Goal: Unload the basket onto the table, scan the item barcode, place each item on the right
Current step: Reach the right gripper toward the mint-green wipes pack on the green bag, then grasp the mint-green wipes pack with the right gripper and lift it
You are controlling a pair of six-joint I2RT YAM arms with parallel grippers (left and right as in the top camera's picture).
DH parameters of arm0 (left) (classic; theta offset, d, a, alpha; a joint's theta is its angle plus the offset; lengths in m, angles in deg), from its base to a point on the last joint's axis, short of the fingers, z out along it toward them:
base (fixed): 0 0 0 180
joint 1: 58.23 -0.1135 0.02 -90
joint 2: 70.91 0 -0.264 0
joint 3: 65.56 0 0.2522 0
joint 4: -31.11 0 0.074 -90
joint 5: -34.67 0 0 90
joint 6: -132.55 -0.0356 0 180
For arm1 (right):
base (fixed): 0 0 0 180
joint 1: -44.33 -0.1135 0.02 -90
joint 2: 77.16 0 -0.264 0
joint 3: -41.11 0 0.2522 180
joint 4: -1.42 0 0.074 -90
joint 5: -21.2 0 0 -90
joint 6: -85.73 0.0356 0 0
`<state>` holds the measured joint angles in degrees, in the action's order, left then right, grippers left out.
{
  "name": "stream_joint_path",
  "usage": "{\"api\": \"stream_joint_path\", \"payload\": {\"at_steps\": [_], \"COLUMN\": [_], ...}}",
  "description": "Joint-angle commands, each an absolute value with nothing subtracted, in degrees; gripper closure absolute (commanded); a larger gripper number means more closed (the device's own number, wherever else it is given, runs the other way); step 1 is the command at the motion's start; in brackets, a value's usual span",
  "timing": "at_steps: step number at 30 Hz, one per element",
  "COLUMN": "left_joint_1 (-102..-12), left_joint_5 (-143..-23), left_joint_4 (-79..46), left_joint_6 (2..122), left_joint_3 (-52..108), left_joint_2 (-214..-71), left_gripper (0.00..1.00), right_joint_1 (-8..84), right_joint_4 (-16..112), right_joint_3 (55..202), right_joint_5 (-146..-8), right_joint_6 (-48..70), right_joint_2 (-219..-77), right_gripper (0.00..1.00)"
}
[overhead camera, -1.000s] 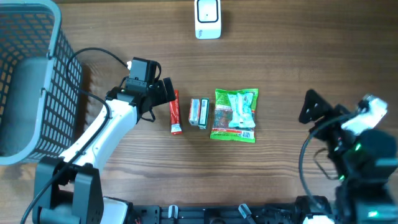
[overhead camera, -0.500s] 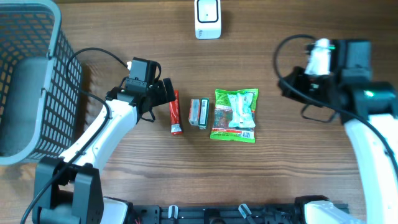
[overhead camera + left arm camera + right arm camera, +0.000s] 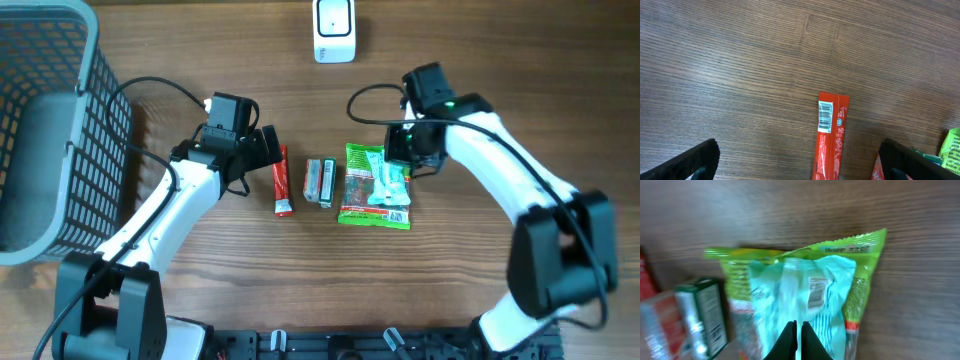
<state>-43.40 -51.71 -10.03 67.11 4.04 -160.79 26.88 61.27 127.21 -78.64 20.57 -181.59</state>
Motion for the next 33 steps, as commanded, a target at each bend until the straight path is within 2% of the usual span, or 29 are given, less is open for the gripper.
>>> {"api": "stream_joint_path", "payload": {"at_steps": [1,5,11,16,20,28,33], "left_joint_1": [-43.77,-43.77,-43.77,-43.77,-43.77,-43.77,-43.77], "left_joint_5": [-50.97,-50.97,-50.97,-50.97,-50.97,-50.97,-50.97], "left_joint_4": [-9.85,-9.85,-9.83,-9.87,-9.85,-9.85,-9.85], "left_joint_6": [67.00,67.00,67.00,67.00,67.00,67.00,67.00], "left_joint_3": [4.04,4.04,4.04,4.04,4.04,4.04,4.04], "left_joint_2": [-160.05,-160.05,-160.05,-160.05,-160.05,-160.05,-160.05], "left_gripper": [0.00,0.00,0.00,0.00,0.00,0.00,0.00], "right_joint_1": [25.66,25.48,26.09,26.07,26.07,26.09,26.36], "right_joint_4": [61.09,63.04,65.53,65.57,63.37,50.41,55.02], "right_joint_3": [126.84,126.84,133.96,133.72,130.53,121.92,129.29], "right_joint_5": [-77.86,-78.40,-78.25,-74.03,-69.94,-68.33,-68.78], "right_joint_6": [21.25,19.82,16.74,16.79,17.14,21.09,19.58], "right_joint_2": [-188.67,-191.18,-186.85,-185.24,-185.50,-185.54,-181.06], "right_gripper": [0.94,0.95,0.94,0.94,0.94,0.96,0.92]}}
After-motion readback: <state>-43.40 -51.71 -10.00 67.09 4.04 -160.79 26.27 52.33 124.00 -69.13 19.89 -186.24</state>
